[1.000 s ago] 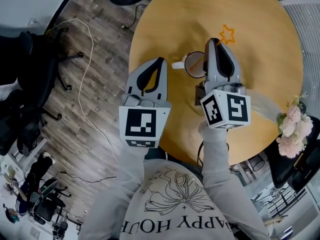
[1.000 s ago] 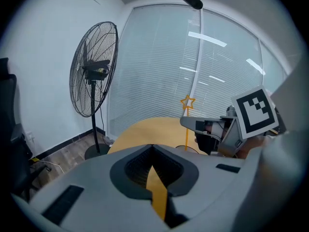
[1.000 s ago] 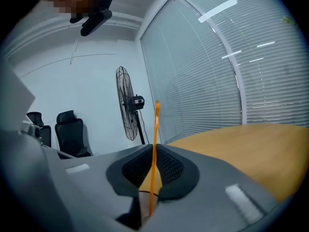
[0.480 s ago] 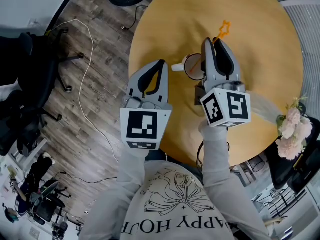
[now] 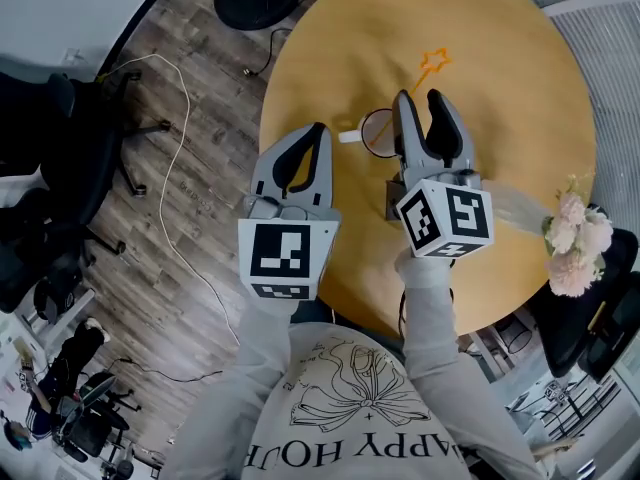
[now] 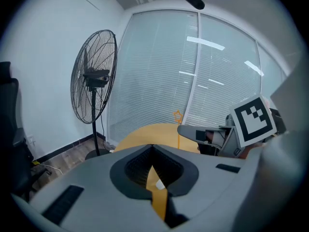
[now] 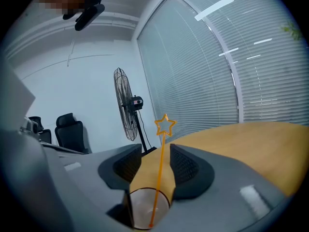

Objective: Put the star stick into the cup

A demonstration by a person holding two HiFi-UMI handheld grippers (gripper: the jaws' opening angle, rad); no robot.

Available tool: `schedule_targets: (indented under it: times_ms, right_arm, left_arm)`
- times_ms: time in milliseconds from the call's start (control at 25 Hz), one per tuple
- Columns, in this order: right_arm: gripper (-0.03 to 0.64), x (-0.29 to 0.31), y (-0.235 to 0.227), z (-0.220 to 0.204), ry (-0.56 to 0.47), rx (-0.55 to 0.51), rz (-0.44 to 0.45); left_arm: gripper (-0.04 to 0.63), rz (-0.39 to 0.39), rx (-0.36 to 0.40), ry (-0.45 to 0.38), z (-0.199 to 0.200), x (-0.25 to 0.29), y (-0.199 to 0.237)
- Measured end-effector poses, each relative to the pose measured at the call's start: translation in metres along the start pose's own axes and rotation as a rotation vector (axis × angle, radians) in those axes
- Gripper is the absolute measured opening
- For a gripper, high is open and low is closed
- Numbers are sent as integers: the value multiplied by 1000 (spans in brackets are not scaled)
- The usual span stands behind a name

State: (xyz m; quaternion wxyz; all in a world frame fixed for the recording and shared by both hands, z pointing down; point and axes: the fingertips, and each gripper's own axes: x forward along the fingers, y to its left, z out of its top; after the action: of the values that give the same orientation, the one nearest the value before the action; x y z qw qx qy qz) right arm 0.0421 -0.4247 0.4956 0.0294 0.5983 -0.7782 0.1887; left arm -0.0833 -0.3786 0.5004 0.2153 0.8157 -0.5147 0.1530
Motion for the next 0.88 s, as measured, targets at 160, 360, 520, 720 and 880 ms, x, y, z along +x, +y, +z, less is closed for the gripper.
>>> schedule_targets:
  times_ms: [160,360,520,720,880]
  right_arm:
    - [178,-24,7,27,-59,-9,-6]
    - [94,-59,26,71,-153,-78,8]
    - [37,-91,32,104,-222,-130,8]
    - [23,-126,39,145,-302,-139,-4]
    - [23,-151,51,169,-355,-147,-13]
  left_arm:
    - [6,2,17,-51,24,-18,-7]
    - [6,7,43,-128,56,-45,-16]
    - [6,8,71,-179,76,-66,-32]
    - [6,7,97,-244,109,-94,-48]
    - [6,2,117,-297,131,-117,-54]
